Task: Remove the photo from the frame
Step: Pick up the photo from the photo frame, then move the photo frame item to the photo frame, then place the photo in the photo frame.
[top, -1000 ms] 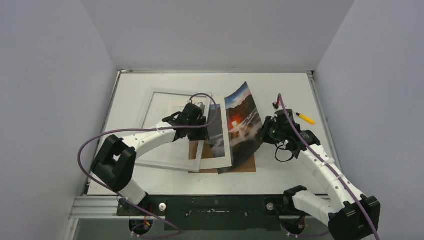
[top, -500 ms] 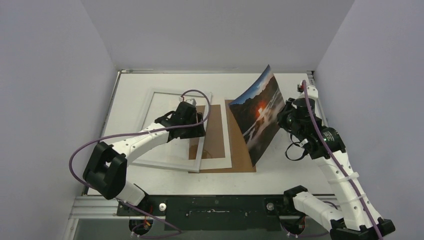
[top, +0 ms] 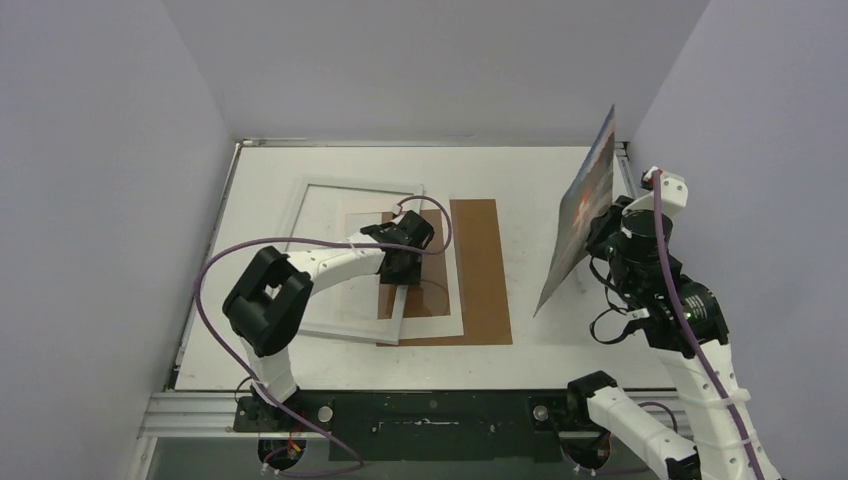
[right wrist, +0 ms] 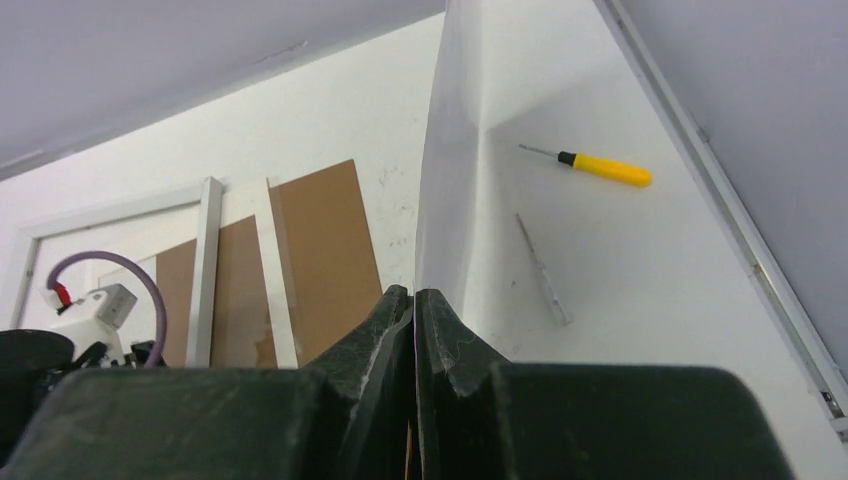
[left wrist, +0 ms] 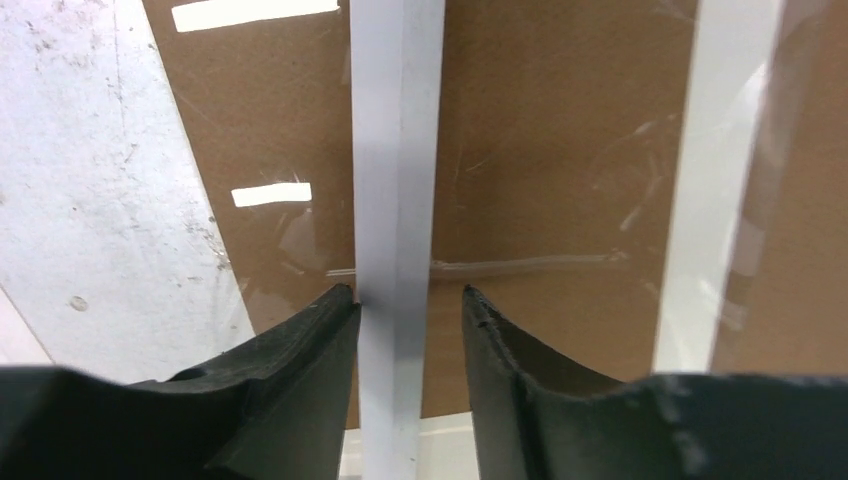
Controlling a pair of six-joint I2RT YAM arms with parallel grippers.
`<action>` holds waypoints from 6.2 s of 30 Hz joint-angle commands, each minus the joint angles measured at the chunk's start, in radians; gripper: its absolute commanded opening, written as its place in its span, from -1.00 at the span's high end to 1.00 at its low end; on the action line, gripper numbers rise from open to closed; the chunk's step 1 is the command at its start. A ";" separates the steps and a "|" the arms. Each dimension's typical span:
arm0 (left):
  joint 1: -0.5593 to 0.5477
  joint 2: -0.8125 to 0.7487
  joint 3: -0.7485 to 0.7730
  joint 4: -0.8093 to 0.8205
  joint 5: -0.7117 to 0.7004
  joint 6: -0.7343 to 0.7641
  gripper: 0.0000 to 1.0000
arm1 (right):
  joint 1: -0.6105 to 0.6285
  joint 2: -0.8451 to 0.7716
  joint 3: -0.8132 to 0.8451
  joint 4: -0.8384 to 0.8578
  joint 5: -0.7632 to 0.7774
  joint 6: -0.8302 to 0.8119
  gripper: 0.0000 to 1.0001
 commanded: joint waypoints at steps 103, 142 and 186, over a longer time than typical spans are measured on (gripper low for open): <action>0.421 -0.156 -0.393 0.503 0.486 -0.070 -0.90 | -0.008 0.088 0.130 0.105 -0.225 -0.015 0.89; 0.425 -0.558 -0.526 0.424 0.403 -0.054 -0.93 | -0.007 0.190 0.213 0.376 -0.641 0.176 0.89; 0.410 -0.626 -0.571 0.389 0.318 -0.119 -0.89 | 0.184 0.489 0.192 0.824 -0.724 0.300 0.89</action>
